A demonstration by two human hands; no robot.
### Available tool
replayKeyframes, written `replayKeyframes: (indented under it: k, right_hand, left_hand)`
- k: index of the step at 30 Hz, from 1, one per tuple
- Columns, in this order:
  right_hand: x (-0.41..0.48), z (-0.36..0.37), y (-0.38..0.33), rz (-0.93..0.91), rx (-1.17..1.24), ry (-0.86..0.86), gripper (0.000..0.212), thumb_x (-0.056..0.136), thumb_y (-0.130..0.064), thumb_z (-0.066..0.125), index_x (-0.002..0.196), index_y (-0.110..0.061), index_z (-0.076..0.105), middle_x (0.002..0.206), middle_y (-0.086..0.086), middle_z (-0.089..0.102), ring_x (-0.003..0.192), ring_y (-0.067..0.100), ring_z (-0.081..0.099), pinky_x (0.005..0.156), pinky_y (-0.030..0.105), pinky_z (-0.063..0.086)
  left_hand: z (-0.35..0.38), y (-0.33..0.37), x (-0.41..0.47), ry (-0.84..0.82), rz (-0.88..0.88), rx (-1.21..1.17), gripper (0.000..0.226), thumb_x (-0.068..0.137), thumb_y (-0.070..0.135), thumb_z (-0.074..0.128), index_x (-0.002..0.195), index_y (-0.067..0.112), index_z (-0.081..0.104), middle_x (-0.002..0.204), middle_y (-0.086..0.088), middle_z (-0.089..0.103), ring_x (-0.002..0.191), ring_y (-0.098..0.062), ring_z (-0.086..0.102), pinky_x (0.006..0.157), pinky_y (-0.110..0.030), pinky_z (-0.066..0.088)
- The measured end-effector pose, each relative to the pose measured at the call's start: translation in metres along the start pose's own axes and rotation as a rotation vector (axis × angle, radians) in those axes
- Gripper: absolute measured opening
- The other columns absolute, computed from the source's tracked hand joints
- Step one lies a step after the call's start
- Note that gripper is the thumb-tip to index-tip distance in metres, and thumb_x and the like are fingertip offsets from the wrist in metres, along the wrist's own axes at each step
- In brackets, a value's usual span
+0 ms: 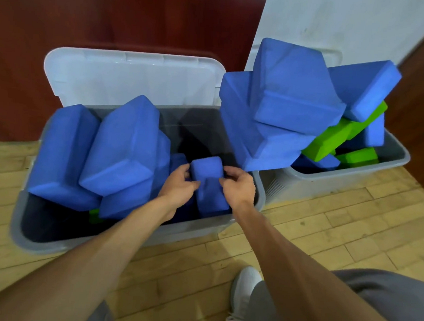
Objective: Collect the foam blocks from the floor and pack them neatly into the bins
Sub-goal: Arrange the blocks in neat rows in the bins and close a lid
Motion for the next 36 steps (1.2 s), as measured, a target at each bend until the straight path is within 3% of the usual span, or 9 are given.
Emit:
replayKeyframes:
  k: [5,7,12,14,17,21,26,30,36]
  right_hand:
    - [-0.003,0.0,0.006,0.003,0.01,-0.217,0.053,0.09,0.004,0.049,0.136,-0.021,0.054,0.116,-0.006,0.061,0.106,0.009,0.055,0.093,0.018,0.044]
    - [0.001,-0.003,0.003,-0.014,-0.081,-0.251,0.055,0.089,0.003,0.051,0.138,-0.022,0.052,0.112,-0.007,0.059,0.108,0.011,0.056,0.097,0.021,0.044]
    - [0.014,-0.031,0.017,0.049,-0.286,-0.058,0.035,0.081,-0.011,0.068,0.116,-0.013,0.068,0.111,0.002,0.07,0.108,0.019,0.063,0.09,0.023,0.047]
    - [0.017,-0.03,0.017,0.012,-0.386,-0.052,0.018,0.084,-0.017,0.066,0.099,-0.01,0.075,0.1,0.008,0.073,0.099,0.023,0.065,0.085,0.025,0.05]
    - [0.024,-0.019,0.016,-0.058,-0.612,-0.11,0.025,0.089,-0.023,0.057,0.083,-0.003,0.071,0.087,0.015,0.068,0.087,0.029,0.064,0.083,0.034,0.053]
    - [0.028,-0.009,0.021,-0.079,-0.854,-0.199,0.03,0.092,-0.018,0.054,0.116,-0.001,0.056,0.12,0.015,0.06,0.111,0.026,0.058,0.084,0.027,0.045]
    - [0.026,-0.01,0.017,-0.168,-0.909,-0.19,0.032,0.088,-0.011,0.053,0.119,-0.007,0.059,0.12,0.014,0.06,0.11,0.024,0.057,0.088,0.025,0.046]
    - [0.017,-0.009,0.006,-0.239,-0.865,-0.204,0.031,0.089,-0.013,0.053,0.116,-0.017,0.066,0.117,0.011,0.063,0.109,0.023,0.058,0.091,0.027,0.047]
    - [-0.006,0.019,-0.051,-0.447,-0.991,-0.406,0.03,0.091,-0.018,0.052,0.118,-0.016,0.066,0.126,0.006,0.062,0.119,0.027,0.054,0.1,0.029,0.039]
  left_hand:
    - [0.001,0.004,0.011,0.012,0.02,0.059,0.079,0.078,0.039,0.071,0.145,0.035,0.029,0.129,-0.005,0.054,0.118,-0.022,0.054,0.099,-0.044,0.048]
    - [0.002,0.008,0.02,0.01,0.051,0.167,0.072,0.077,0.046,0.068,0.141,0.037,0.036,0.13,-0.009,0.055,0.116,-0.024,0.056,0.094,-0.045,0.051]
    - [0.006,0.018,0.045,0.022,-0.007,0.258,0.042,0.092,0.032,0.062,0.131,0.017,0.054,0.111,-0.007,0.064,0.073,-0.028,0.069,0.074,-0.036,0.059]
    - [0.01,0.015,0.05,0.031,-0.048,0.304,0.036,0.094,0.026,0.06,0.126,0.009,0.057,0.103,-0.008,0.065,0.068,-0.029,0.069,0.067,-0.032,0.058]
    - [0.02,0.01,0.055,0.027,-0.038,0.344,0.033,0.089,0.017,0.065,0.12,0.007,0.059,0.096,-0.009,0.066,0.067,-0.024,0.068,0.056,-0.024,0.058]
    - [0.037,0.007,0.058,-0.141,0.076,0.703,0.044,0.072,0.037,0.078,0.105,0.016,0.058,0.098,-0.013,0.067,0.098,-0.03,0.064,0.083,-0.041,0.053]
    - [0.03,0.018,0.055,-0.057,0.207,1.119,0.064,0.082,0.058,0.061,0.133,0.022,0.048,0.131,-0.01,0.044,0.124,-0.031,0.034,0.1,-0.04,0.031]
    - [0.004,0.026,0.047,-0.087,0.161,0.92,0.05,0.088,0.035,0.062,0.134,0.017,0.051,0.132,-0.014,0.049,0.126,-0.032,0.043,0.104,-0.035,0.035]
    - [-0.049,0.078,-0.001,-0.115,0.403,0.637,0.026,0.087,0.009,0.056,0.105,0.023,0.069,0.091,0.005,0.068,0.089,-0.017,0.066,0.086,-0.032,0.051]
Point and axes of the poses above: each hand's wrist, its own x-axis towards the middle knuckle, its own z-axis out of the palm, y = z × x, the point moved 7 cm from there along x, towards the middle knuckle
